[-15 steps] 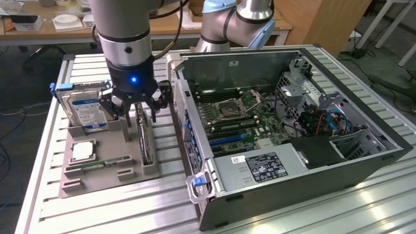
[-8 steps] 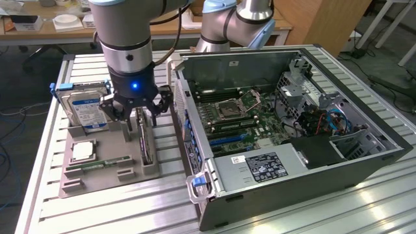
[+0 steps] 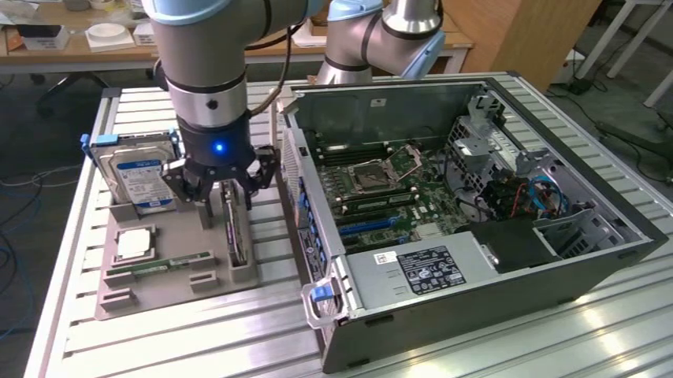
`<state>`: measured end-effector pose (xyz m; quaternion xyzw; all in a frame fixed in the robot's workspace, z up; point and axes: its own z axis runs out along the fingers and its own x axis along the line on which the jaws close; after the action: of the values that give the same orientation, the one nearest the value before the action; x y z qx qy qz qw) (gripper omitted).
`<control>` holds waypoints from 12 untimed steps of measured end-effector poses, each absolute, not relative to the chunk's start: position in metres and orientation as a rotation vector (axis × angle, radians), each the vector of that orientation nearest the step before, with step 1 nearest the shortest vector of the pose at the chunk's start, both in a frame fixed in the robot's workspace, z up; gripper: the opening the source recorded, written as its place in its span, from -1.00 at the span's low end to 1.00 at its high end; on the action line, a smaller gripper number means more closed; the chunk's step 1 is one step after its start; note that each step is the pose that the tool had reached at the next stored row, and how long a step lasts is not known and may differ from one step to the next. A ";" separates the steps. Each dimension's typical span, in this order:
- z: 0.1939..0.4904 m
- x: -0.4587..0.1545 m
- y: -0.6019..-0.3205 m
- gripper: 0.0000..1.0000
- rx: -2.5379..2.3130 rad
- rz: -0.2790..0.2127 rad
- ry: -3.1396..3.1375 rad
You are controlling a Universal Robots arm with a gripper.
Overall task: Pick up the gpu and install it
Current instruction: 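Pick up the gpu and move the gpu toward the slot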
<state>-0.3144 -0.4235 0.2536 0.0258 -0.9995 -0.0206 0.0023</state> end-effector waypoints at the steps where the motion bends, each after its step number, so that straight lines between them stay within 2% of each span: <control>1: 0.252 -0.314 -0.424 0.18 0.080 -0.065 -3.135; 12: 0.237 -0.314 -0.424 0.18 -0.050 -0.065 -3.137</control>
<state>-0.3140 -0.4235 0.2372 -0.0158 -0.9997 -0.0207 0.0015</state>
